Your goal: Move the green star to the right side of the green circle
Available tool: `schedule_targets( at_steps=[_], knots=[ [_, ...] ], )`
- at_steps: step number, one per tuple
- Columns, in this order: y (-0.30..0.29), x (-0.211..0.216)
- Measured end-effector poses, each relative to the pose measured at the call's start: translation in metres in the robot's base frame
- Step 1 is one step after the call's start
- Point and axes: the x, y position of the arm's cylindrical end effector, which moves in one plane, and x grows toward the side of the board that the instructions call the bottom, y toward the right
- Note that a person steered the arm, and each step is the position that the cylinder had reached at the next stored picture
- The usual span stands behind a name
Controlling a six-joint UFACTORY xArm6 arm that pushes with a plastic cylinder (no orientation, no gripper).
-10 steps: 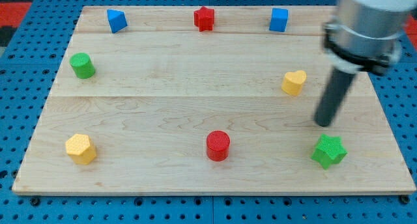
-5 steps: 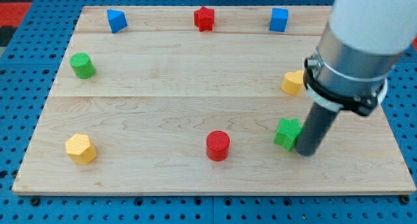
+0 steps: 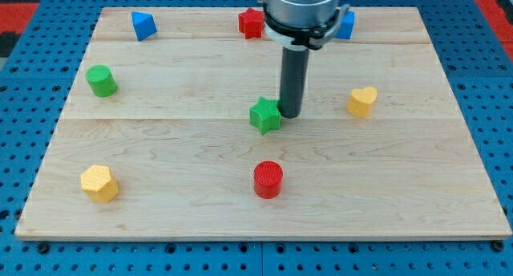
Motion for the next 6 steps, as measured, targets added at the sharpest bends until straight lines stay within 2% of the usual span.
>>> schedule_targets(
  at_steps=[1,2,4,6],
  knots=[
    [-0.036,0.001],
    [-0.024,0.024],
    [-0.124,0.012],
    [-0.175,-0.017]
  ],
)
